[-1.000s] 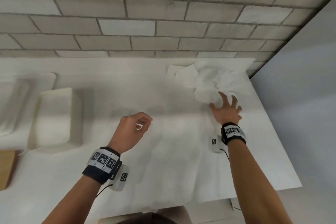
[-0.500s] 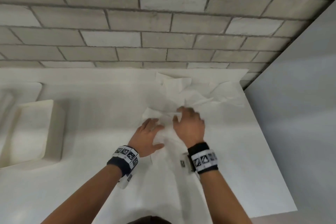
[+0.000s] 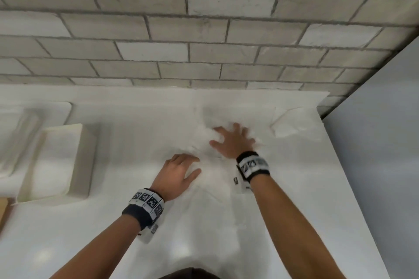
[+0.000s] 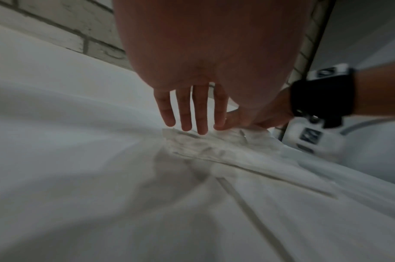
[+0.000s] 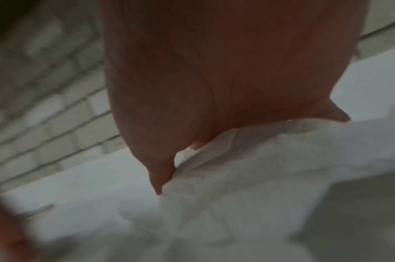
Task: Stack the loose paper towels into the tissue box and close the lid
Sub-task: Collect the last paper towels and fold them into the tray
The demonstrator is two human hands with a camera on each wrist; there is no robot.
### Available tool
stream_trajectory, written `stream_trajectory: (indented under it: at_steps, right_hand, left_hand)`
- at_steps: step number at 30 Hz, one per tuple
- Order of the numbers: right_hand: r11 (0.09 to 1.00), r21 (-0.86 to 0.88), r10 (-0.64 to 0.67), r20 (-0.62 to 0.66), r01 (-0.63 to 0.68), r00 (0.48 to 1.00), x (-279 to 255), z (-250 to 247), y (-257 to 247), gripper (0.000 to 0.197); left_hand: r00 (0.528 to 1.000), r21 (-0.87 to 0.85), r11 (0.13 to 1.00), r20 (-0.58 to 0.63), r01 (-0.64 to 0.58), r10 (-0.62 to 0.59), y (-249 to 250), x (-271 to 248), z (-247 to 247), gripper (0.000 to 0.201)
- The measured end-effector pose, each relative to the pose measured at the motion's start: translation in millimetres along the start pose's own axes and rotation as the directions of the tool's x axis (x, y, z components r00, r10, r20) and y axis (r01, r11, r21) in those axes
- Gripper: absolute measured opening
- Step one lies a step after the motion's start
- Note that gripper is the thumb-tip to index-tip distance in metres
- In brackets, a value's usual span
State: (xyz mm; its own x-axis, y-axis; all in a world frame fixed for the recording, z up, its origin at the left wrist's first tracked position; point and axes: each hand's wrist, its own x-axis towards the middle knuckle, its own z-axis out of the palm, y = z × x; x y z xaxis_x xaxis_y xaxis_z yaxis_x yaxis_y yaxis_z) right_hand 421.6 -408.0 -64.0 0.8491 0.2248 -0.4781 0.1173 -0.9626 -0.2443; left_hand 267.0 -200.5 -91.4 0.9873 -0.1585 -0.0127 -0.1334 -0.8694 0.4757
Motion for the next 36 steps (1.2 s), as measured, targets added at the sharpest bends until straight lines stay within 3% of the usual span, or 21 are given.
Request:
stream_trajectory:
  at_steps: [4, 6, 9, 10, 11, 14, 16, 22, 23, 25, 27, 29, 33, 36]
  right_hand:
    - [0.989, 0.096, -0.116, -0.004, 0.115, 0.993, -58, 0, -8, 0.076]
    - [0.976, 0.199, -0.052, -0.177, 0.088, 0.983, -61, -27, 7, 0.071]
    - [0.942, 0.337, 0.171, -0.494, 0.007, 0.852, -27, -69, 63, 0.04]
    - [0.934, 0.354, 0.23, -0.501, -0.045, 0.834, -11, -80, 89, 0.032]
    - [0.927, 0.358, 0.278, -0.452, -0.114, 0.848, 3, -86, 114, 0.035]
    - [0.928, 0.286, 0.312, -0.243, -0.239, 0.918, 33, -80, 174, 0.074]
    - [0.954, 0.165, 0.278, -0.16, -0.252, 0.947, 28, -68, 179, 0.081]
    - [0.982, -0.135, 0.074, -0.365, -0.131, 0.928, -22, 1, 125, 0.054]
    - [0.977, -0.172, 0.046, -0.396, -0.123, 0.917, -35, 17, 111, 0.049]
    - [0.983, -0.159, 0.01, -0.447, -0.09, 0.895, -59, 44, 90, 0.043]
    - [0.996, -0.056, 0.03, -0.488, -0.066, 0.872, -80, 50, 74, 0.041]
    - [0.986, 0.165, 0.107, -0.493, -0.028, 0.864, -101, 45, 62, 0.036]
    - [0.841, 0.52, 0.187, -0.535, 0.147, 0.824, -133, 22, 45, 0.025]
    - [0.681, 0.673, 0.198, -0.55, 0.29, 0.812, -155, -3, 25, 0.014]
  left_hand:
    - [0.998, 0.011, 1.0, 0.058, -0.011, 0.01, -15, -8, 3, 0.047]
    - [0.996, 0.023, 0.999, 0.087, -0.028, 0.026, -21, -13, 5, 0.051]
    - [0.996, 0.036, 0.999, 0.089, 0.016, -0.019, -23, -17, 2, 0.058]
    - [0.995, 0.047, 0.999, 0.092, 0.028, -0.032, -22, -18, 0, 0.057]
    - [0.995, 0.06, 0.998, 0.094, 0.032, -0.037, -22, -18, -2, 0.055]
    - [0.99, 0.118, 0.992, 0.126, 0.05, -0.065, -24, -21, -10, 0.048]
    - [0.985, 0.151, 0.986, 0.142, 0.074, -0.096, -26, -21, -17, 0.044]
    - [0.985, 0.017, 0.991, -0.11, 0.134, -0.131, -20, 27, -44, 0.031]
    - [0.986, 0.038, 0.991, -0.113, 0.128, -0.123, -20, 41, -47, 0.034]
    - [0.996, 0.101, 0.991, -0.004, 0.086, -0.086, -22, 68, -48, 0.055]
    - [0.986, 0.093, 0.994, 0.149, 0.057, -0.07, -27, 86, -45, 0.078]
    - [0.963, 0.041, 0.995, 0.251, 0.094, -0.101, -32, 96, -44, 0.076]
    - [0.982, 0.05, 0.997, 0.172, 0.066, -0.074, -34, 99, -58, 0.025]
    - [0.997, 0.0, 0.999, 0.051, 0.052, -0.051, -21, 90, -84, 0.012]
